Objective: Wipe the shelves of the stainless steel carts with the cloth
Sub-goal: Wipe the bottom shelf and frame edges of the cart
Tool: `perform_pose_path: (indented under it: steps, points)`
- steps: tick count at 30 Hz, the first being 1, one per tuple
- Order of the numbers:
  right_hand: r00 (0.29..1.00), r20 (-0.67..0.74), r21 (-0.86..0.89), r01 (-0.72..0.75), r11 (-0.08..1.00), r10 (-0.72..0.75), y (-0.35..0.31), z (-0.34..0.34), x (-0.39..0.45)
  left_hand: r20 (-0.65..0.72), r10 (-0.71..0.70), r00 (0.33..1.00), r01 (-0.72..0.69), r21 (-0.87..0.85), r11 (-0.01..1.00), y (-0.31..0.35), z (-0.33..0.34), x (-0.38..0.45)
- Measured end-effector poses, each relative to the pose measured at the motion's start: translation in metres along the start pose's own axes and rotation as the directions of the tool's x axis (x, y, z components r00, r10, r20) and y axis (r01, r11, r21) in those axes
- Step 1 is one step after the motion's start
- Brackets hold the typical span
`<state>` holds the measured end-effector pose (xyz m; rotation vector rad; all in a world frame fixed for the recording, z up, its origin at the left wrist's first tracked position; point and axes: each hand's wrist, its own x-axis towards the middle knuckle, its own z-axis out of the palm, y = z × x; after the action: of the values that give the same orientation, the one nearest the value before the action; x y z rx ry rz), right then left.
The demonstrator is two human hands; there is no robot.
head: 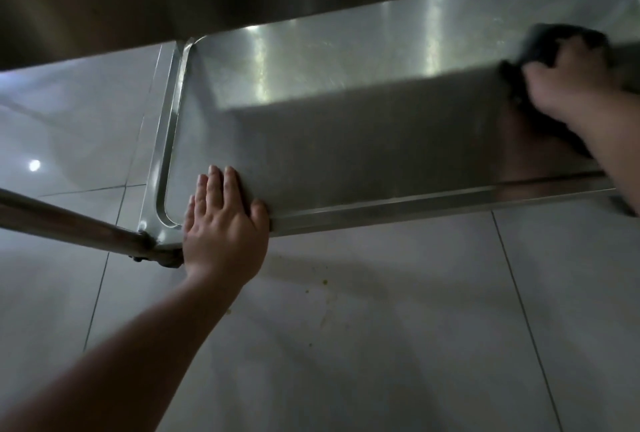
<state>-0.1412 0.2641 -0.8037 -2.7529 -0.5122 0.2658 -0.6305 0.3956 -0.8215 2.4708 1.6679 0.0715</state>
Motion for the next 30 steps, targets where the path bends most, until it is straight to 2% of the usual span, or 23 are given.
perform_pose_path:
  steps: [2, 3, 5, 7, 10, 11, 12, 13, 14, 15, 18, 20, 21, 22, 24, 26, 28, 30]
  points:
    - [0.971, 0.072, -0.053, 0.233, 0.971, -0.229, -0.069, 0.019, -0.025, -0.008, 0.001, 1.0, -0.001, 0.003, 1.0, 0.001, 0.0, -0.001]
    - [0.93, 0.12, -0.065, 0.357, 0.932, -0.348, -0.099, 0.029, -0.039, -0.012, -0.001, 1.0, 0.001, 0.003, 1.0, 0.001, 0.0, -0.001]
    - [0.803, 0.226, -0.078, 0.579, 0.812, -0.551, -0.14, 0.048, -0.076, -0.011, -0.002, 1.0, 0.002, 0.006, 1.0, 0.001, 0.0, -0.001]
    - [0.642, 0.349, -0.036, 0.737, 0.675, -0.683, -0.161, 0.062, -0.119, -0.01, -0.001, 1.0, 0.001, 0.006, 1.0, 0.001, 0.0, 0.0]
    - [0.32, 0.484, 0.116, 0.899, 0.422, -0.814, -0.137, 0.066, -0.179, -0.014, 0.002, 1.0, -0.002, -0.002, 1.0, 0.001, -0.001, -0.002]
    - [0.235, 0.501, 0.167, 0.918, 0.36, -0.833, -0.116, 0.062, -0.19, -0.013, 0.005, 1.0, -0.005, -0.002, 1.0, 0.0, -0.001, -0.002]
    - [0.184, 0.514, 0.203, 0.923, 0.328, -0.838, -0.094, 0.055, -0.195, -0.01, 0.009, 1.0, -0.009, -0.002, 1.0, 0.0, -0.002, -0.003]
    - [0.168, 0.502, 0.212, 0.927, 0.309, -0.849, -0.072, 0.047, -0.193, -0.006, 0.012, 1.0, -0.012, -0.001, 1.0, -0.001, -0.002, -0.002]
    - [0.195, 0.478, 0.201, 0.925, 0.323, -0.856, -0.051, 0.037, -0.185, -0.003, 0.011, 1.0, -0.011, 0.0, 1.0, -0.001, -0.002, -0.002]
    - [0.255, 0.447, 0.18, 0.913, 0.365, -0.857, -0.033, 0.028, -0.173, -0.002, 0.01, 1.0, -0.01, 0.002, 1.0, -0.001, -0.002, -0.002]
    - [0.511, 0.299, 0.039, 0.837, 0.545, -0.806, 0.015, 0.013, -0.112, 0.001, 0.017, 1.0, -0.017, 0.007, 1.0, -0.002, -0.001, -0.001]
    - [0.761, 0.236, -0.034, 0.628, 0.778, -0.604, 0.024, 0.006, -0.059, -0.001, 0.021, 1.0, -0.021, 0.007, 1.0, -0.002, 0.0, -0.002]
    - [0.864, 0.205, -0.05, 0.479, 0.876, -0.46, 0.017, 0.005, -0.034, -0.002, 0.022, 1.0, -0.022, 0.011, 1.0, -0.002, 0.0, -0.001]
    - [0.923, 0.173, -0.045, 0.356, 0.933, -0.344, 0.006, 0.006, -0.012, -0.002, 0.021, 1.0, -0.021, 0.017, 1.0, -0.002, 0.0, -0.001]
    - [0.966, 0.124, -0.022, 0.232, 0.973, -0.227, -0.03, 0.013, 0.014, 0.003, 0.023, 1.0, -0.024, 0.03, 0.999, -0.001, 0.001, -0.001]
    - [0.977, 0.089, -0.025, 0.198, 0.98, -0.195, -0.077, 0.027, 0.013, 0.009, 0.024, 1.0, -0.024, 0.034, 0.999, -0.002, 0.002, -0.001]
    - [0.963, 0.129, -0.057, 0.245, 0.968, -0.236, -0.129, 0.046, -0.006, 0.013, 0.019, 1.0, -0.019, 0.03, 0.999, -0.001, 0.001, -0.001]
    - [0.894, 0.217, -0.079, 0.416, 0.906, -0.391, -0.18, 0.066, -0.039, 0.022, 0.016, 1.0, -0.017, 0.027, 0.999, -0.001, -0.001, -0.002]
